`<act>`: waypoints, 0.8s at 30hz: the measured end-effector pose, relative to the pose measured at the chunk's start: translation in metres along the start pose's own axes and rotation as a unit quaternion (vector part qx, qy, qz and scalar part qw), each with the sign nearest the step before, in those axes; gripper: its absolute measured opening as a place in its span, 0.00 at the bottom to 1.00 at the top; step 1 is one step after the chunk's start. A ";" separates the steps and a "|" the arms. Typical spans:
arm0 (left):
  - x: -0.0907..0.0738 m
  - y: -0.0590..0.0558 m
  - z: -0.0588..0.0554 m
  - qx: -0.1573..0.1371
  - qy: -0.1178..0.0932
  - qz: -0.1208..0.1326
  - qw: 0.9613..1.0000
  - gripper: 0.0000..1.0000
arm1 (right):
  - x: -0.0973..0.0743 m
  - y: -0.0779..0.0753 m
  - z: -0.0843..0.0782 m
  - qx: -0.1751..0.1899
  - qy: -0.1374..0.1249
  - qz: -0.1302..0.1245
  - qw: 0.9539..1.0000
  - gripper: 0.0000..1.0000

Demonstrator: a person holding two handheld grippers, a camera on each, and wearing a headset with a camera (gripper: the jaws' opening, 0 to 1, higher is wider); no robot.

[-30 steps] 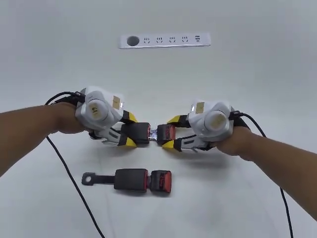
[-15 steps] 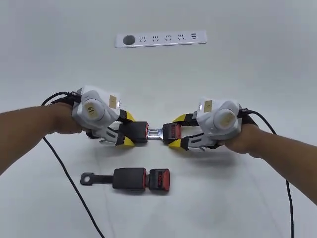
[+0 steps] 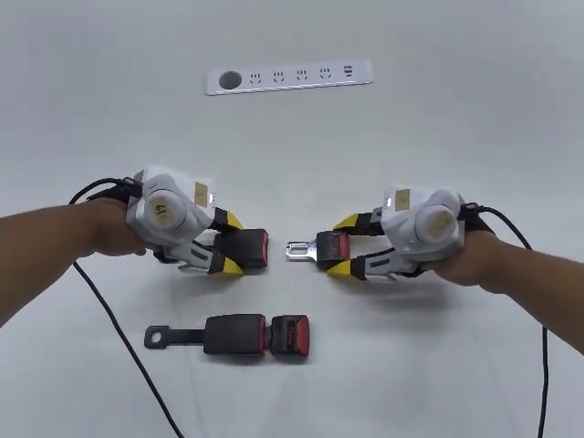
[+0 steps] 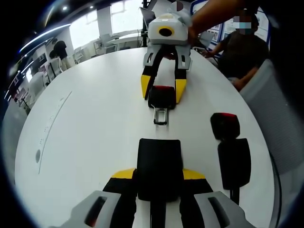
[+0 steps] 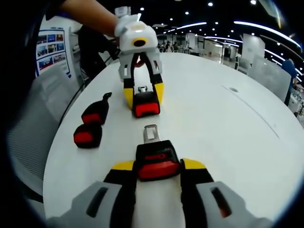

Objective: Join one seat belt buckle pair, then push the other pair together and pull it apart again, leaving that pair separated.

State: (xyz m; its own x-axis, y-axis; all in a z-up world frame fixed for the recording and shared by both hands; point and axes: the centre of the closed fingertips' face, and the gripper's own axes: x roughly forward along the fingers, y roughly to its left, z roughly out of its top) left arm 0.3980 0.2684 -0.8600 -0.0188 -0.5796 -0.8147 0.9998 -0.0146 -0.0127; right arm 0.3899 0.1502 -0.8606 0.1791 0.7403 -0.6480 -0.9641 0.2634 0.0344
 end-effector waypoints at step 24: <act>0.001 0.000 0.000 -0.003 0.007 0.001 1.000 0.36 | -0.043 -0.011 -0.035 0.015 0.018 -0.016 1.000 0.37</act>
State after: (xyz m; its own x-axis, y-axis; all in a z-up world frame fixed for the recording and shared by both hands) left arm 0.3983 0.2676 -0.8603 -0.0171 -0.5681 -0.8228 0.9999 -0.0089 -0.0147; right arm 0.3856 0.0940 -0.8598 0.2021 0.7090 -0.6756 -0.9515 0.3055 0.0360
